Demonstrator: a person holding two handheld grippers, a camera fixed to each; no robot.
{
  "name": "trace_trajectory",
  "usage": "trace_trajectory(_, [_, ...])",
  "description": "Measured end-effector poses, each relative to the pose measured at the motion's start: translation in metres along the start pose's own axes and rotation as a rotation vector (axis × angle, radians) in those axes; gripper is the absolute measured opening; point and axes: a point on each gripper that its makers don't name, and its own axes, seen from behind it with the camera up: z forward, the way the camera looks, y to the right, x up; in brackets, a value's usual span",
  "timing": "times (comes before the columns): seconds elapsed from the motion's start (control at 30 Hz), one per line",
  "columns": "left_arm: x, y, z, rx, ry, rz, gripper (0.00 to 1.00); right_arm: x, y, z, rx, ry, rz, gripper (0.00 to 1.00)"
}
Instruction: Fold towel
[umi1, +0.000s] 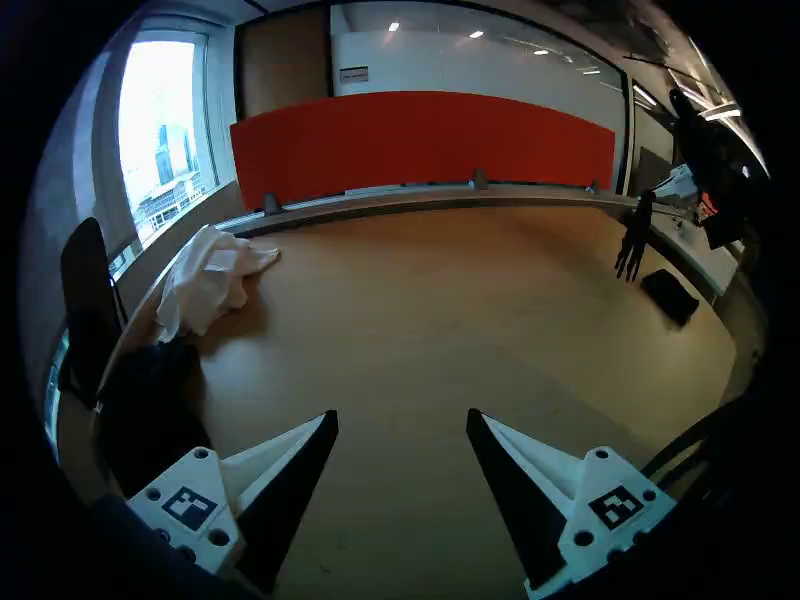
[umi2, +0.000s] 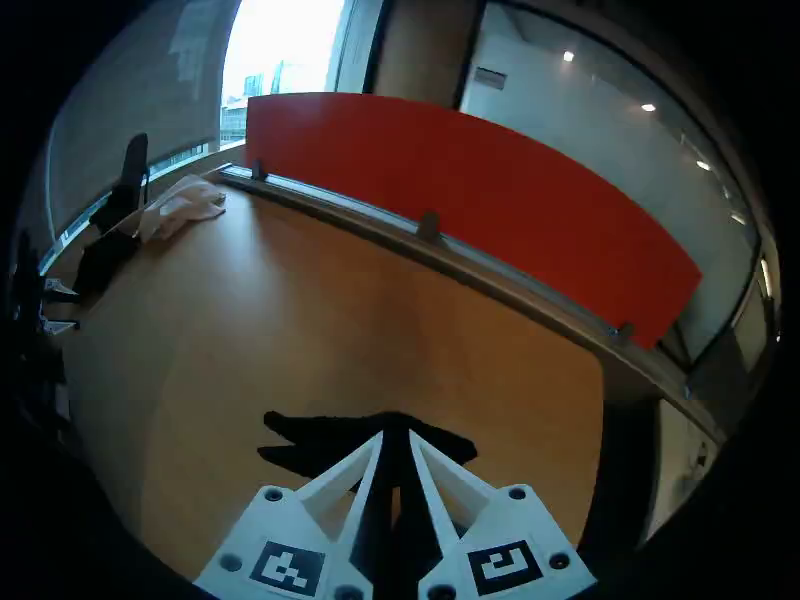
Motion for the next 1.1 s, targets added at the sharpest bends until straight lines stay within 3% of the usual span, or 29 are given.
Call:
trace_trajectory(0.5, [0.004,0.008,0.0,-0.004,-0.008,0.018,0.96,-0.033,0.052,-0.004,-0.054,-0.065,0.028,0.03])
trace_trajectory(1.1, [0.007,0.021,-0.001,-0.022,-0.007,0.039,0.96,-0.076,0.077,-0.026,-0.095,-0.105,0.084,0.03])
